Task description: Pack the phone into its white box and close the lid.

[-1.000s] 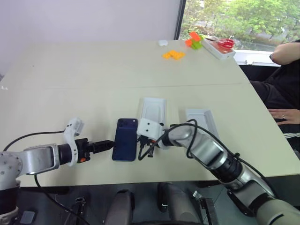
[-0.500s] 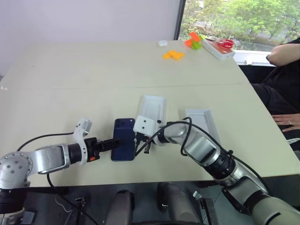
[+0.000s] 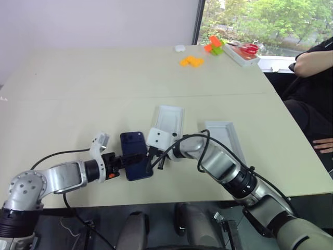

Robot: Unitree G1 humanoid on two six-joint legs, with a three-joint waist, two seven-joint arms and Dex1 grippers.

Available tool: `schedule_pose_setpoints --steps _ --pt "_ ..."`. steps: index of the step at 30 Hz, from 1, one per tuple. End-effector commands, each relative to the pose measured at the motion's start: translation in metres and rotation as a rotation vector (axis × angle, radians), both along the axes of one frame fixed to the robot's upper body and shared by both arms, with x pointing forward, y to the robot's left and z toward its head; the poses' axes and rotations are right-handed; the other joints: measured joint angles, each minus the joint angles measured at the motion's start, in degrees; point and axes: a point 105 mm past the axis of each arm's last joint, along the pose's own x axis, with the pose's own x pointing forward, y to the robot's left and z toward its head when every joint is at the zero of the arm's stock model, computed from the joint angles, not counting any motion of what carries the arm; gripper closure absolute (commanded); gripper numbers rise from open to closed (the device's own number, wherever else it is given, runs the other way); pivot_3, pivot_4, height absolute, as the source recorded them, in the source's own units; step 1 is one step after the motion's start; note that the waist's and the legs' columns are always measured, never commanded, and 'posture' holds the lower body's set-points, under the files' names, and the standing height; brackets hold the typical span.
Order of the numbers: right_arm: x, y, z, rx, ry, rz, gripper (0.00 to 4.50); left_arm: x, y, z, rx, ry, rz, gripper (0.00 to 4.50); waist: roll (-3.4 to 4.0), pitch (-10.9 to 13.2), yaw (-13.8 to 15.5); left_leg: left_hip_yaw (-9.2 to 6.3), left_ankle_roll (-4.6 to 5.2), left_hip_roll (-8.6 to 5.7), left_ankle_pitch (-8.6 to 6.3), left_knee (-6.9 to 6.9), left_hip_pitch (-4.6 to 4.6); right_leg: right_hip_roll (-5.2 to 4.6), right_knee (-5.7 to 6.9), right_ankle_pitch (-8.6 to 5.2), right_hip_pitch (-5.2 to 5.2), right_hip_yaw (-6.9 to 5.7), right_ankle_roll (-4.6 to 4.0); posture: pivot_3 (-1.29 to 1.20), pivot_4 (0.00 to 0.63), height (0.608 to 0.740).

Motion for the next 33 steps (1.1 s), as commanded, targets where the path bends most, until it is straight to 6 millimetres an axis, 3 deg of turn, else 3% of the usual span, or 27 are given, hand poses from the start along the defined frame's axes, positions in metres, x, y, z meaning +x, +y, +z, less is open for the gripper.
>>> schedule_pose_setpoints --steps 1,7,11,15,29,33 --pt "-0.005 0.006 0.003 0.010 0.003 0.030 4.32 -0.005 -0.004 -0.001 -0.002 0.010 -0.013 0.10 0.00 0.0 0.0 0.00 0.00 0.00 0.00 0.00 0.00 0.00 0.00 0.00 0.00 0.00 0.00 0.00 0.150 0.732" --pt "-0.004 0.003 0.005 0.007 -0.011 0.033 4.32 -0.001 0.011 0.000 -0.016 0.011 0.071 0.10 0.00 0.0 -0.2 0.00 0.00 0.01 0.00 0.00 -0.01 0.01 -0.02 -0.03 -0.01 0.00 0.03 0.00 0.150 0.732" --pt "-0.004 0.002 0.008 0.010 -0.019 0.031 4.33 -0.002 0.013 0.001 -0.023 0.012 0.093 1.89 0.01 0.0 -0.2 0.00 0.00 0.03 0.00 -0.01 -0.05 0.02 -0.02 -0.03 -0.06 0.00 0.04 0.00 0.150 0.732" --pt "-0.001 0.000 0.012 0.014 -0.031 0.022 4.33 -0.004 0.015 0.001 -0.015 0.010 0.108 3.94 -0.01 0.0 -0.1 0.01 0.00 0.03 0.00 -0.01 -0.08 0.02 -0.05 -0.04 -0.07 -0.01 0.03 0.00 0.150 0.732" --pt "0.001 -0.006 0.026 0.015 -0.082 0.016 4.33 -0.004 0.020 0.007 -0.095 -0.006 0.157 3.94 0.02 0.0 -0.2 0.03 0.00 0.04 0.00 -0.03 -0.16 0.03 -0.08 -0.08 -0.18 -0.01 0.07 0.00 0.150 0.732" --pt "-0.002 -0.019 0.052 0.048 -0.125 0.023 4.33 -0.006 0.027 0.029 -0.172 -0.113 0.168 3.94 0.02 0.0 -0.1 0.04 0.00 0.04 0.00 -0.03 -0.31 0.02 -0.07 -0.07 -0.38 0.01 0.07 0.00 0.150 0.732"
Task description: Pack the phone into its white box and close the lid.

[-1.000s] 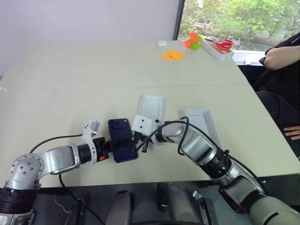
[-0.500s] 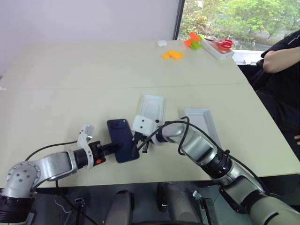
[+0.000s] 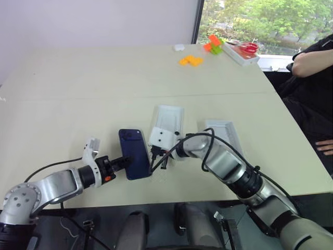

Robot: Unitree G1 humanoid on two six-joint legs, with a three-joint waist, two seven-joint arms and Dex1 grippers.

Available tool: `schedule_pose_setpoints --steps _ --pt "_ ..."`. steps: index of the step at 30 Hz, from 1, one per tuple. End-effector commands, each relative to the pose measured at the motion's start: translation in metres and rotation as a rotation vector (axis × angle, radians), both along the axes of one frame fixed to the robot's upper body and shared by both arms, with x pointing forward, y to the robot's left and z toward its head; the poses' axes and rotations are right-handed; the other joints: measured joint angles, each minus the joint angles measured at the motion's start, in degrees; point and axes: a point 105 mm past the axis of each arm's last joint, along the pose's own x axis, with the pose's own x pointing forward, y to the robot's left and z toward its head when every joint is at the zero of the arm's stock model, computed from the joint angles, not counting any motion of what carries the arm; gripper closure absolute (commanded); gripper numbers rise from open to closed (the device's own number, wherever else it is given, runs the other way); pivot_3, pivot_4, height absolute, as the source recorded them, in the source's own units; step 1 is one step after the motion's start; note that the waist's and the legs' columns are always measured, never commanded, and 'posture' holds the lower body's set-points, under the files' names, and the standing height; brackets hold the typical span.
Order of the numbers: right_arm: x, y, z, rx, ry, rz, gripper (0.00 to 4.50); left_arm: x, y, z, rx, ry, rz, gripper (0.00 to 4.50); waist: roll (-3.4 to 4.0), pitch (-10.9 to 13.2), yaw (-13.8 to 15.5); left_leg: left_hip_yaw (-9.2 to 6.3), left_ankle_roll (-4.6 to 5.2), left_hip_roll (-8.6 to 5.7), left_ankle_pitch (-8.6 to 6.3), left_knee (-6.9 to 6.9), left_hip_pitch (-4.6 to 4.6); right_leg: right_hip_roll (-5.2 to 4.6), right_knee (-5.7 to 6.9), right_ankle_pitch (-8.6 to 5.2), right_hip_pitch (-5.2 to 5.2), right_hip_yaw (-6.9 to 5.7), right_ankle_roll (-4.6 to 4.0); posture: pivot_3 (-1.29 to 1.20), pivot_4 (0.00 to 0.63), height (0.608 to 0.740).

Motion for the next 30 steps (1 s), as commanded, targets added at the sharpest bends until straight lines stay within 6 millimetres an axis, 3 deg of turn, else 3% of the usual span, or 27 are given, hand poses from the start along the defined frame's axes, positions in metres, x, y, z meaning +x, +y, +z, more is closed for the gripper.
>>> schedule_pose_setpoints --steps 1,6,9,14,19,21,22,30 --pt "-0.007 -0.006 0.040 0.078 -0.083 0.049 4.33 0.001 0.008 0.032 -0.051 -0.147 0.017 3.94 0.00 0.0 0.1 0.01 0.00 0.00 0.00 0.00 -0.03 0.00 0.00 0.00 -0.03 0.00 0.00 0.00 0.150 0.732" --pt "-0.011 -0.020 0.055 0.102 -0.104 0.069 4.33 0.002 0.017 0.036 -0.065 -0.169 0.052 3.94 0.00 0.0 0.2 0.00 0.00 -0.01 0.00 -0.01 -0.09 0.00 -0.04 -0.02 -0.07 -0.02 0.02 0.00 0.150 0.732" --pt "0.014 -0.030 0.060 0.125 -0.115 -0.052 4.33 0.005 0.017 0.037 -0.079 -0.175 0.062 3.94 -0.01 0.0 0.0 0.04 0.00 -0.02 0.00 0.00 -0.07 0.00 -0.04 -0.02 -0.07 0.00 0.02 0.00 0.150 0.732" --pt "0.035 -0.034 0.055 0.122 -0.126 -0.134 4.33 0.004 0.009 0.031 -0.062 -0.142 0.029 3.94 -0.01 0.0 0.0 0.04 0.00 -0.01 0.00 -0.02 -0.07 0.04 -0.04 -0.01 -0.09 0.01 0.00 0.00 0.150 0.732" --pt "0.037 -0.033 0.056 0.125 -0.132 -0.137 4.33 0.004 0.008 0.028 -0.065 -0.129 0.029 3.94 -0.01 0.0 0.0 0.02 0.00 0.00 0.00 -0.04 -0.39 0.02 -0.04 0.11 -0.33 0.01 -0.13 0.00 0.150 0.732" --pt "0.036 -0.033 0.055 0.126 -0.130 -0.137 4.33 0.003 0.009 0.029 -0.076 -0.138 0.039 4.43 -0.01 0.0 0.1 0.00 0.00 -0.01 0.00 -0.02 -0.53 -0.01 -0.04 0.13 -0.44 0.00 -0.14 0.00 0.150 0.732" --pt "0.035 -0.033 0.054 0.124 -0.129 -0.135 4.33 0.002 0.010 0.029 -0.078 -0.141 0.047 4.47 -0.01 0.0 0.1 0.00 0.00 -0.01 0.00 0.00 -0.58 -0.01 -0.04 0.14 -0.47 0.00 -0.14 0.00 0.150 0.732" --pt "0.038 -0.042 0.043 0.052 -0.147 -0.141 4.33 0.001 0.019 0.030 -0.102 -0.153 0.115 4.47 -0.01 0.0 0.1 -0.03 0.00 -0.01 0.00 0.02 -0.61 -0.01 -0.04 0.09 -0.49 -0.03 -0.12 0.00 0.150 0.732"
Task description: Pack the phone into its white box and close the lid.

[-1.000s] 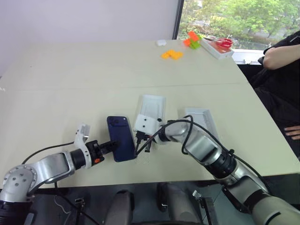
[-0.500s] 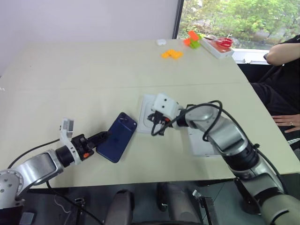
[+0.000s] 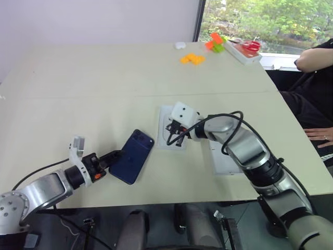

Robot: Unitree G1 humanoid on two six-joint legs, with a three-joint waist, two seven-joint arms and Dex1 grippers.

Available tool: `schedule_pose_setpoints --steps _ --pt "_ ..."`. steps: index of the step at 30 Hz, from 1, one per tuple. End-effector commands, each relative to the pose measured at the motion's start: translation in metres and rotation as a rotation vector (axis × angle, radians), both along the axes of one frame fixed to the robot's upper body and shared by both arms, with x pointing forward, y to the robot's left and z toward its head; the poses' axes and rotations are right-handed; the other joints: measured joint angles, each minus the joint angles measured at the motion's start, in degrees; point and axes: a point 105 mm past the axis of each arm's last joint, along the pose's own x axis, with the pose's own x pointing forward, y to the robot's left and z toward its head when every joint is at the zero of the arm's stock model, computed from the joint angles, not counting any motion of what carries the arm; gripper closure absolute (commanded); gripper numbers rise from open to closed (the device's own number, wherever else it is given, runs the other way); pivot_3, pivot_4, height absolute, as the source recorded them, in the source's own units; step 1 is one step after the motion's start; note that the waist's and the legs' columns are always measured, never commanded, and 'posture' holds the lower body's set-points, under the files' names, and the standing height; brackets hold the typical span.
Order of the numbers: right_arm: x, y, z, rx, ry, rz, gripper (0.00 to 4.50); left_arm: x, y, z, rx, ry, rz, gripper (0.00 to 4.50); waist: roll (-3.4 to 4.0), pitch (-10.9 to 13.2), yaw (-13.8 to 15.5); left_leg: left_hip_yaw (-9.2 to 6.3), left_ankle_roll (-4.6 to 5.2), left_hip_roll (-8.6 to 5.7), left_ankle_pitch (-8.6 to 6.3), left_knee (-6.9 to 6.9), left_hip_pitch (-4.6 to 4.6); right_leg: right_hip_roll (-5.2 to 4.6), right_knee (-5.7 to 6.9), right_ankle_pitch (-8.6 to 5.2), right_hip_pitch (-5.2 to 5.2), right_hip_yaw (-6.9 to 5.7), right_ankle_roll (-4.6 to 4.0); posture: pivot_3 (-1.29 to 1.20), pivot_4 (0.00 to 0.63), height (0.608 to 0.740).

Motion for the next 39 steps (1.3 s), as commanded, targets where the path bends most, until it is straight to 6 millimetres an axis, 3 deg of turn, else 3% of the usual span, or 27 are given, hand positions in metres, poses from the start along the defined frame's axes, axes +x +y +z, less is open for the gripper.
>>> schedule_pose_setpoints --steps 1,6,11,22,29,35,39 --pt "0.002 -0.001 0.007 -0.021 -0.056 0.017 4.33 0.003 0.006 0.020 -0.060 -0.097 0.062 4.47 0.00 0.0 0.0 0.00 0.00 0.00 0.00 0.00 0.00 0.00 0.00 0.00 0.00 0.00 0.00 0.00 0.150 0.732" --pt "0.008 -0.005 -0.002 -0.072 -0.072 0.016 4.33 0.009 0.014 0.034 -0.102 -0.166 0.138 4.47 -0.02 0.0 0.0 0.00 0.00 0.00 0.00 0.02 -0.01 0.02 0.00 0.04 0.00 0.00 -0.05 0.00 0.150 0.732" --pt "0.002 0.000 -0.022 -0.097 -0.010 0.072 4.33 0.019 0.005 0.049 -0.104 -0.217 0.137 4.47 -0.04 0.0 0.2 -0.02 0.00 -0.01 0.00 0.05 -0.01 0.02 0.01 0.05 0.03 -0.01 -0.04 0.00 0.150 0.732" --pt "-0.042 0.003 -0.041 -0.130 0.076 0.233 4.33 0.029 -0.017 0.062 -0.099 -0.242 0.114 4.47 -0.06 0.0 0.3 -0.11 0.00 -0.03 0.00 0.05 -0.02 -0.02 0.01 0.15 0.07 -0.08 0.12 0.00 0.150 0.732" --pt "-0.061 0.005 -0.037 -0.125 0.079 0.287 4.33 0.031 -0.027 0.061 -0.106 -0.232 0.093 4.47 -0.06 0.0 0.2 -0.08 -0.03 -0.04 0.02 0.07 0.12 0.00 0.03 0.09 0.17 -0.07 0.03 0.00 0.150 0.732" --pt "-0.047 -0.008 -0.013 -0.105 0.004 0.210 4.33 0.029 -0.041 0.058 -0.059 -0.212 0.039 4.47 -0.06 0.0 0.3 -0.11 -0.10 -0.04 0.06 0.10 0.15 0.01 0.06 0.07 0.22 -0.08 -0.03 0.00 0.150 0.732" --pt "-0.041 -0.036 0.010 -0.085 -0.042 0.144 4.33 0.028 -0.055 0.053 0.019 -0.187 0.027 4.47 -0.06 0.0 0.4 -0.10 -0.10 -0.07 0.06 0.10 0.16 -0.02 0.05 0.08 0.24 -0.07 -0.01 0.00 0.150 0.732"
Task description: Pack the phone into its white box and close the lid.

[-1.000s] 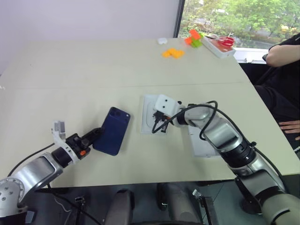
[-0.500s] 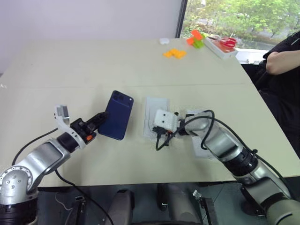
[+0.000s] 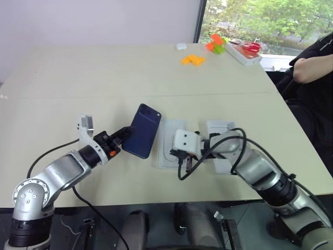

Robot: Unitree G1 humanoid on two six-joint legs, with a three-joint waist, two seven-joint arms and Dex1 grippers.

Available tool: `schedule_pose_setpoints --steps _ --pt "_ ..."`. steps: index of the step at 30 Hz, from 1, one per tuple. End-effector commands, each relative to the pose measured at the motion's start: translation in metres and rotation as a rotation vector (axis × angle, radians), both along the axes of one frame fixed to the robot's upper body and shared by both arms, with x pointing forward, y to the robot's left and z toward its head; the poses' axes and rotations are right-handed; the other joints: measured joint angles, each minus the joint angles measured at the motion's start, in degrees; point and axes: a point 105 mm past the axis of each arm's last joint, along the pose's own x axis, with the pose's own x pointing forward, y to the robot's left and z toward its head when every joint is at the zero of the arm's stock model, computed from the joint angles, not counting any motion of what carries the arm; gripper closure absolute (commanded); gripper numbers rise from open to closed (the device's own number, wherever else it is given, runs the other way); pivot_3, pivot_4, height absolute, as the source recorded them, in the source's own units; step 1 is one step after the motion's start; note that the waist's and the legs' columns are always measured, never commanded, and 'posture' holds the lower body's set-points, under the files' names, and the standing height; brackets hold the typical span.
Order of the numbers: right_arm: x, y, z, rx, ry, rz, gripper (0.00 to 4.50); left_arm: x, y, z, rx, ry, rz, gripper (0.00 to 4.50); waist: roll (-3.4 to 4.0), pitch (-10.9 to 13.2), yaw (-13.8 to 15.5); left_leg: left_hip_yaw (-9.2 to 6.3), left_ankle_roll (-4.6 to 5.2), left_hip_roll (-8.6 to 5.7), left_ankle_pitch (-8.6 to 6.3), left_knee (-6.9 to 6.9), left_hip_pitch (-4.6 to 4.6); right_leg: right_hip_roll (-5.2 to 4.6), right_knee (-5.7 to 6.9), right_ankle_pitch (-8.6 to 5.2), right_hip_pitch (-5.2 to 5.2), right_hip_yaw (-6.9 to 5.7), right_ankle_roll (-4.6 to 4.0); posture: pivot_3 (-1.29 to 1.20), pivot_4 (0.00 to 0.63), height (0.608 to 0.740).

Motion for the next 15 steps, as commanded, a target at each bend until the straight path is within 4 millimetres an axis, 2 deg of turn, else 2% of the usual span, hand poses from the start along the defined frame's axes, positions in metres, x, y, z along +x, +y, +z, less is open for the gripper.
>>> schedule_pose_setpoints --steps 1,5,8,15 --pt "0.003 -0.019 0.032 0.034 -0.093 -0.030 4.33 -0.004 -0.014 0.010 0.048 -0.041 -0.014 4.47 0.00 0.0 0.1 -0.02 0.00 -0.02 0.00 0.00 -0.01 -0.02 -0.02 0.00 0.01 0.00 0.01 0.00 0.150 0.732" --pt "0.007 -0.039 0.034 0.022 -0.105 -0.085 4.33 -0.001 -0.022 0.008 0.104 -0.050 0.031 4.47 0.00 0.0 0.1 0.00 0.00 -0.04 0.00 0.00 -0.02 -0.04 -0.04 0.00 0.02 0.01 0.01 0.00 0.150 0.732" --pt "0.011 -0.046 0.033 0.019 -0.110 -0.120 4.33 0.001 -0.031 0.008 0.115 -0.056 0.039 4.47 0.00 0.0 0.0 0.00 0.00 -0.05 0.00 0.00 0.01 0.00 -0.02 0.01 0.03 0.02 0.00 0.00 0.150 0.732" --pt "0.015 -0.046 0.032 0.023 -0.116 -0.134 4.33 0.002 -0.054 0.001 0.099 -0.011 -0.002 4.47 -0.01 0.0 0.0 0.03 0.00 -0.04 0.00 -0.02 0.27 0.03 0.02 -0.05 0.24 0.06 0.04 0.00 0.150 0.732"
